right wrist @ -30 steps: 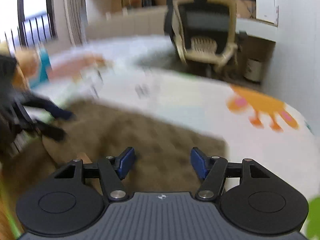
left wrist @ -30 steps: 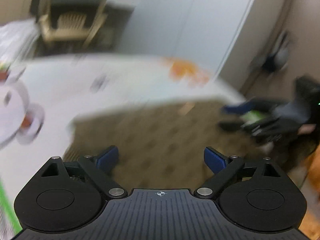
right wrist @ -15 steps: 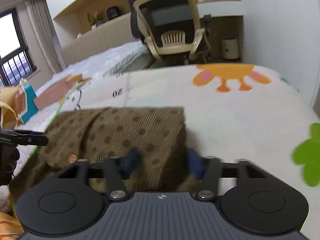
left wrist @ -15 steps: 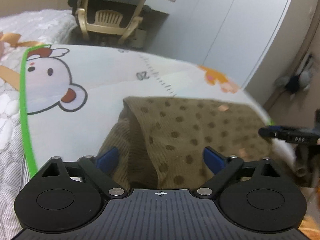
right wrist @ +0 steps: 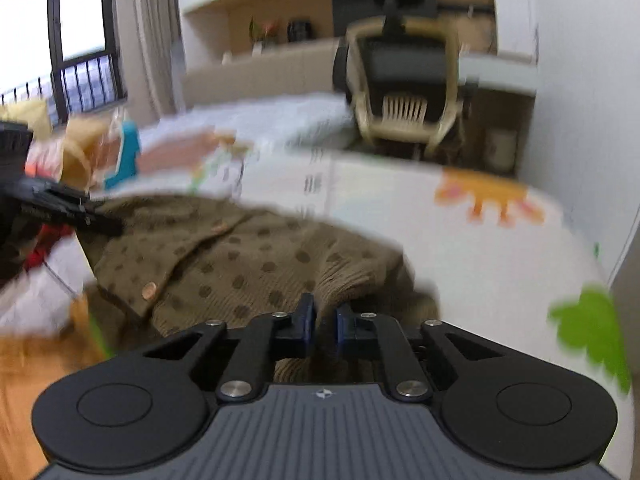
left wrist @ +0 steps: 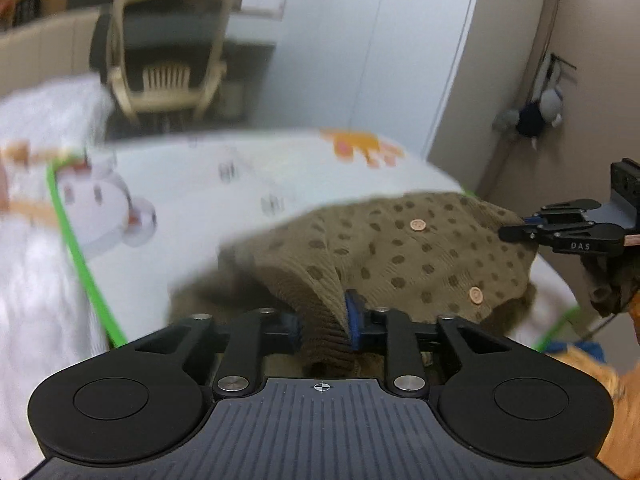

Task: Fold clothes

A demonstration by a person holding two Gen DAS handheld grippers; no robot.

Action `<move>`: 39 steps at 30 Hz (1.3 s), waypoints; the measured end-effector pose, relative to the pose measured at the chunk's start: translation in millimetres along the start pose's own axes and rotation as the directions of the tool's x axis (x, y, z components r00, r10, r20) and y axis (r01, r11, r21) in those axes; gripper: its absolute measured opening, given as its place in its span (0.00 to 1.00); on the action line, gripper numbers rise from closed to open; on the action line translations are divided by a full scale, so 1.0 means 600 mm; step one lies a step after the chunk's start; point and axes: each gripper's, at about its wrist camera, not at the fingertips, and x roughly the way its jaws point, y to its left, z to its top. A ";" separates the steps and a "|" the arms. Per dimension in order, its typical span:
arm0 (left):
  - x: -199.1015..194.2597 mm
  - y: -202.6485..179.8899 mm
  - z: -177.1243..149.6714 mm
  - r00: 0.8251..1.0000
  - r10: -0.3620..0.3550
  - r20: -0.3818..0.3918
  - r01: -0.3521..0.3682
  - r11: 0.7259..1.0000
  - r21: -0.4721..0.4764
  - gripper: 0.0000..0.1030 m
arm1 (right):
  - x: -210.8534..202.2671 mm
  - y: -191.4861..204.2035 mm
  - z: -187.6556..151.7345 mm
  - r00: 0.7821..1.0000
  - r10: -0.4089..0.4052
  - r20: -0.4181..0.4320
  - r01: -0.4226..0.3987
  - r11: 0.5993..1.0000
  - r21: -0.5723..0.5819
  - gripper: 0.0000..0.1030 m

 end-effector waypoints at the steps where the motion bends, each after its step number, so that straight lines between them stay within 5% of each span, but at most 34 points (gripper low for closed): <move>1: 0.008 0.005 -0.016 0.999 -0.017 -0.030 0.016 1.000 -0.023 0.60 | 0.005 -0.004 -0.009 1.000 -0.011 -0.023 0.012 1.000 0.005 0.28; 5: 0.010 0.036 -0.015 0.996 -0.082 -0.017 0.080 0.992 -0.100 0.87 | -0.002 -0.032 -0.009 1.000 -0.020 -0.007 0.020 0.997 0.069 0.65; 9: 0.023 0.095 0.020 0.985 -0.145 0.093 0.164 0.952 -0.259 0.91 | 0.003 -0.086 0.026 0.992 0.083 0.093 -0.105 0.961 0.255 0.76; 11: 0.053 0.121 0.034 0.974 -0.197 0.108 0.223 0.913 -0.341 0.92 | 0.037 -0.120 0.032 0.980 0.164 0.109 -0.194 0.898 0.396 0.76; 14: 0.114 0.147 0.044 0.952 -0.289 0.095 0.301 0.847 -0.439 0.94 | 0.116 -0.164 0.031 0.949 0.295 0.111 -0.302 0.750 0.589 0.76; 16: 0.162 0.162 0.051 0.947 -0.317 0.043 0.297 0.819 -0.491 0.94 | 0.175 -0.184 0.029 0.925 0.368 0.094 -0.331 0.660 0.675 0.77; 19: 0.205 0.177 0.077 0.935 -0.354 0.015 0.313 0.808 -0.500 0.94 | 0.244 -0.196 0.051 0.881 0.466 0.076 -0.379 0.603 0.702 0.88; 24: 0.242 0.204 0.171 0.958 -0.279 0.062 0.277 0.854 -0.441 0.95 | 0.312 -0.219 0.126 0.905 0.416 0.086 -0.369 0.669 0.645 0.87; 31: 0.229 0.246 0.257 0.982 -0.106 0.159 0.156 0.924 -0.348 0.95 | 0.324 -0.224 0.211 0.989 0.134 0.061 -0.147 0.894 0.423 0.87; 35: 0.185 0.221 0.262 0.955 -0.166 0.246 0.219 0.954 -0.205 0.97 | 0.261 -0.186 0.235 0.984 -0.074 0.159 0.042 0.980 0.194 0.87; 37: 0.190 0.200 0.264 0.932 -0.238 0.274 0.287 0.946 -0.154 0.97 | 0.251 -0.153 0.244 0.975 -0.086 0.203 0.064 0.992 0.112 0.87; 39: 0.230 0.171 0.250 0.932 -0.290 0.219 0.324 0.935 -0.141 0.98 | 0.276 -0.110 0.244 0.986 -0.014 0.168 0.007 0.999 0.041 0.87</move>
